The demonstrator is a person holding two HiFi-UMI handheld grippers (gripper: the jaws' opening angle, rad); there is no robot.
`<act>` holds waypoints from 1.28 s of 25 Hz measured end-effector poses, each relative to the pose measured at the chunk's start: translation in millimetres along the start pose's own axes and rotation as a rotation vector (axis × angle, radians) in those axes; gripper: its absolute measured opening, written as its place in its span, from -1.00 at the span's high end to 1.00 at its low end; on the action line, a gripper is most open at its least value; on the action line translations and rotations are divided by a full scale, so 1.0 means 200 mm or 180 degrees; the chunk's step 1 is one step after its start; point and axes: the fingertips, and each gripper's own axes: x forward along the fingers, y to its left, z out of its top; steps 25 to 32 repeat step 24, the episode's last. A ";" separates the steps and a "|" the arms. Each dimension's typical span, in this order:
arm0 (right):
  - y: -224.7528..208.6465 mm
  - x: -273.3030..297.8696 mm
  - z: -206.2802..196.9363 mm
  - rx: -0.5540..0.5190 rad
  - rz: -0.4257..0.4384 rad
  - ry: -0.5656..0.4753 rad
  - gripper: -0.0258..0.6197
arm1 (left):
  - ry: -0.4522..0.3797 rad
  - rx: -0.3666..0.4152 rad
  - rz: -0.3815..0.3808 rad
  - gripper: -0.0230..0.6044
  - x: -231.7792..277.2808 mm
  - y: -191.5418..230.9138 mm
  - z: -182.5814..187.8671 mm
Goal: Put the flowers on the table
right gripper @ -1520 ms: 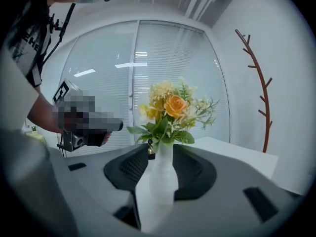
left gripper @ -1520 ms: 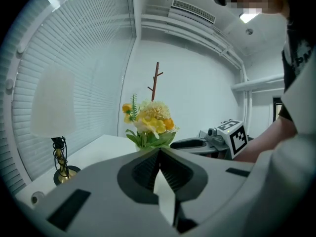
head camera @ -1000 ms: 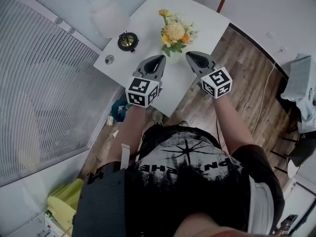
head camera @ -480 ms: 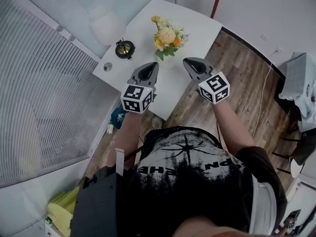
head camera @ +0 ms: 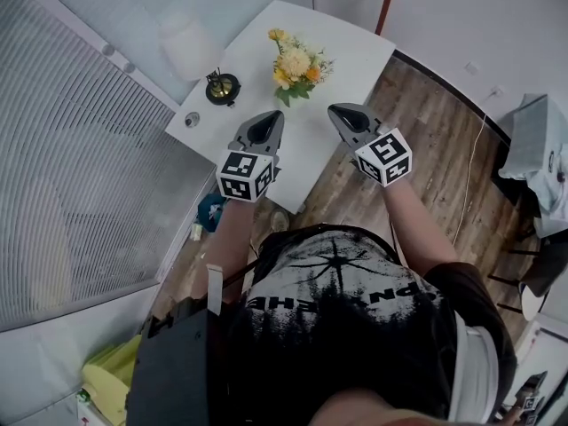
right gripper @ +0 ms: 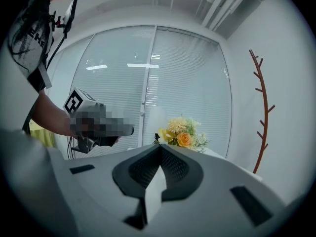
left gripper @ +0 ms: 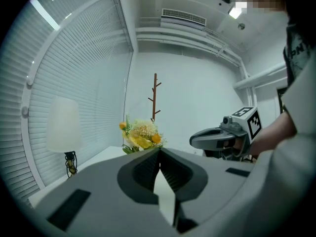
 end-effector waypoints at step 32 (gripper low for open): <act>-0.01 -0.03 -0.03 -0.0055 -0.0077 0.0009 0.87 | -0.0028 -0.0020 0.0032 0.89 0.00 -0.01 -0.01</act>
